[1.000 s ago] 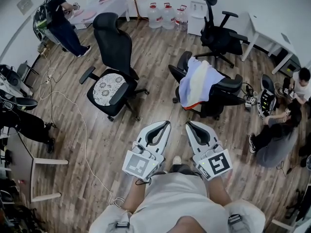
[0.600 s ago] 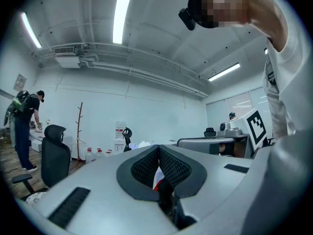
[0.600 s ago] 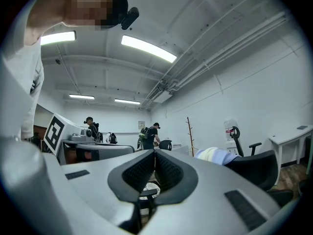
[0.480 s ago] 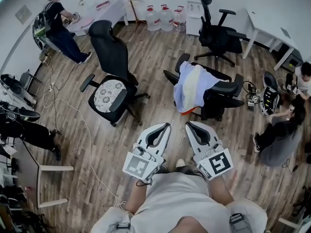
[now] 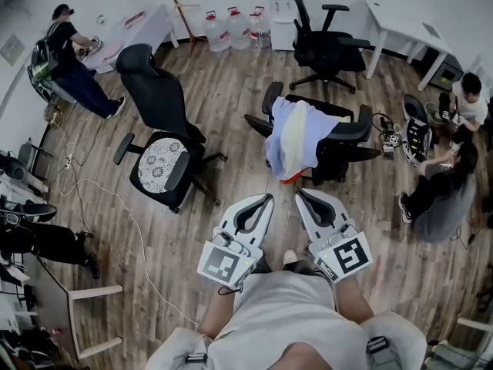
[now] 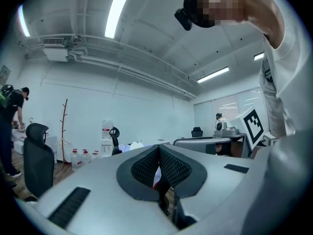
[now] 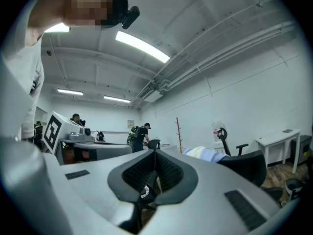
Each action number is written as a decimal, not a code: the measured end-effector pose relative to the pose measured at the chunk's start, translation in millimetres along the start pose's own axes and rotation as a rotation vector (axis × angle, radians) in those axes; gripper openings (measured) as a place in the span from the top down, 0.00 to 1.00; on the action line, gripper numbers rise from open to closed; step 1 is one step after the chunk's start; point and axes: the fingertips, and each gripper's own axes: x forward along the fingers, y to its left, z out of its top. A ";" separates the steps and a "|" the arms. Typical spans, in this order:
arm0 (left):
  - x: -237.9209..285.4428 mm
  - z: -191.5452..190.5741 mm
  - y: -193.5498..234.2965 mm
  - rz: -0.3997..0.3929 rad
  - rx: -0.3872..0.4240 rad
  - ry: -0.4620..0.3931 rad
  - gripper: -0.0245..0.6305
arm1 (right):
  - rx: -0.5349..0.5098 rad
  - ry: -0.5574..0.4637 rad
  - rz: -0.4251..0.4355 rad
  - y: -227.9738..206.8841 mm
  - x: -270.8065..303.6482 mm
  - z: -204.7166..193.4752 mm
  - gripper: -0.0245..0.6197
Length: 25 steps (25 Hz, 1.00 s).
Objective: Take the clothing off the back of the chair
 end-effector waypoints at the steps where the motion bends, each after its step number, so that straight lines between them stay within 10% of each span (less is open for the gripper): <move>1: 1.4 -0.4 2.0 -0.020 0.001 0.002 0.93 | 0.000 -0.001 -0.020 -1.3 1.7 -0.3 0.93; 25: 38.6 -5.0 58.7 -0.423 0.004 0.010 0.93 | -0.035 0.051 -0.411 -13.5 51.2 -9.9 0.93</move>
